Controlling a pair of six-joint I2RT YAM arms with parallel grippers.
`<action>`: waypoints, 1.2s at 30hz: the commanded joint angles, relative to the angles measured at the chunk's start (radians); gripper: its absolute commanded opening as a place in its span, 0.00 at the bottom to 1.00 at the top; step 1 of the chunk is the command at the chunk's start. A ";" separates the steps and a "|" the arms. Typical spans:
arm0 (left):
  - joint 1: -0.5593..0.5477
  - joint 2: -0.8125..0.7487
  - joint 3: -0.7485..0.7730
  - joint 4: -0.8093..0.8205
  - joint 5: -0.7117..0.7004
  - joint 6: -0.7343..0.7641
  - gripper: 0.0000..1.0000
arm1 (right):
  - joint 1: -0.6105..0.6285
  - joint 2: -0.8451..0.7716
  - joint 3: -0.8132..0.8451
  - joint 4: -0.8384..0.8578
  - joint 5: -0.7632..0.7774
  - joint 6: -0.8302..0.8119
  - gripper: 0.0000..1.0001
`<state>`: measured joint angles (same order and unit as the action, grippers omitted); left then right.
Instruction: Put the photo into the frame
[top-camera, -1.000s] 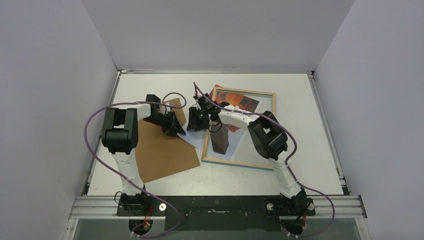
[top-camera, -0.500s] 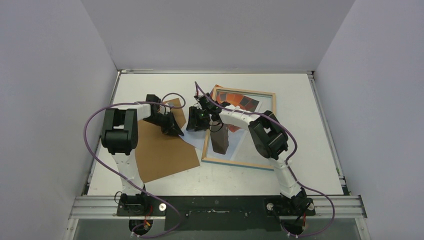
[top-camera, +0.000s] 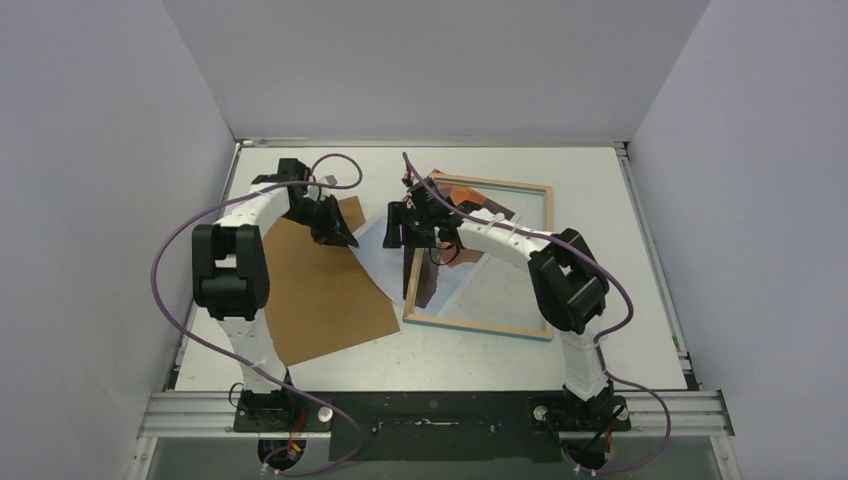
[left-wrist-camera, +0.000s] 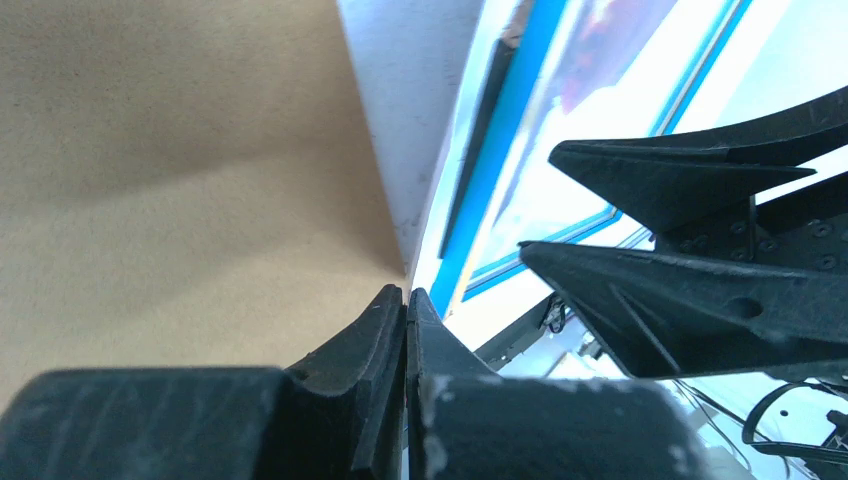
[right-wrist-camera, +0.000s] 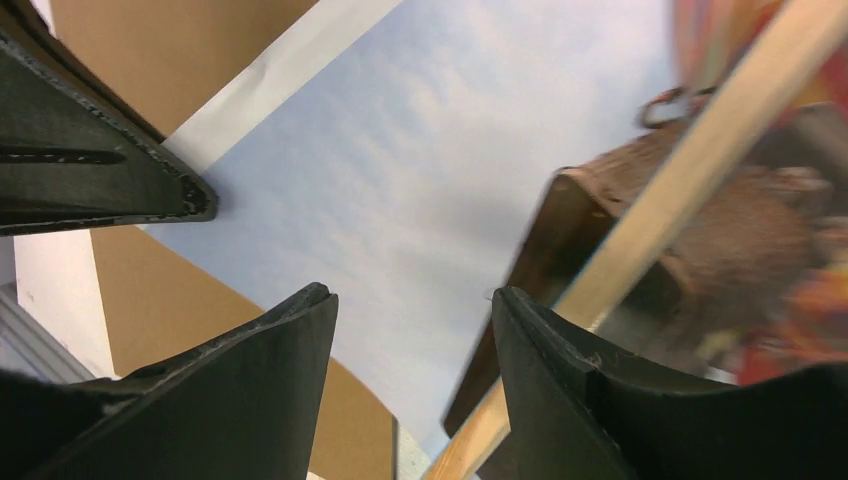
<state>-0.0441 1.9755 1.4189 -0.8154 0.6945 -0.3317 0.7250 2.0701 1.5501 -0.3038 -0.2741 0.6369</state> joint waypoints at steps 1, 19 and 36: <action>0.007 -0.143 0.103 -0.088 -0.058 0.037 0.00 | -0.026 -0.143 -0.032 0.015 0.152 -0.050 0.60; 0.073 -0.287 0.365 -0.319 -0.194 0.067 0.00 | -0.036 -0.347 -0.043 0.027 0.259 -0.235 0.71; 0.061 -0.520 0.309 -0.080 -0.218 0.285 0.00 | -0.073 -0.111 0.499 -0.461 0.282 0.272 0.76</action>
<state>0.0227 1.5200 1.7184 -1.0279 0.5045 -0.1318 0.6594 1.9446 1.9755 -0.6636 0.0334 0.7570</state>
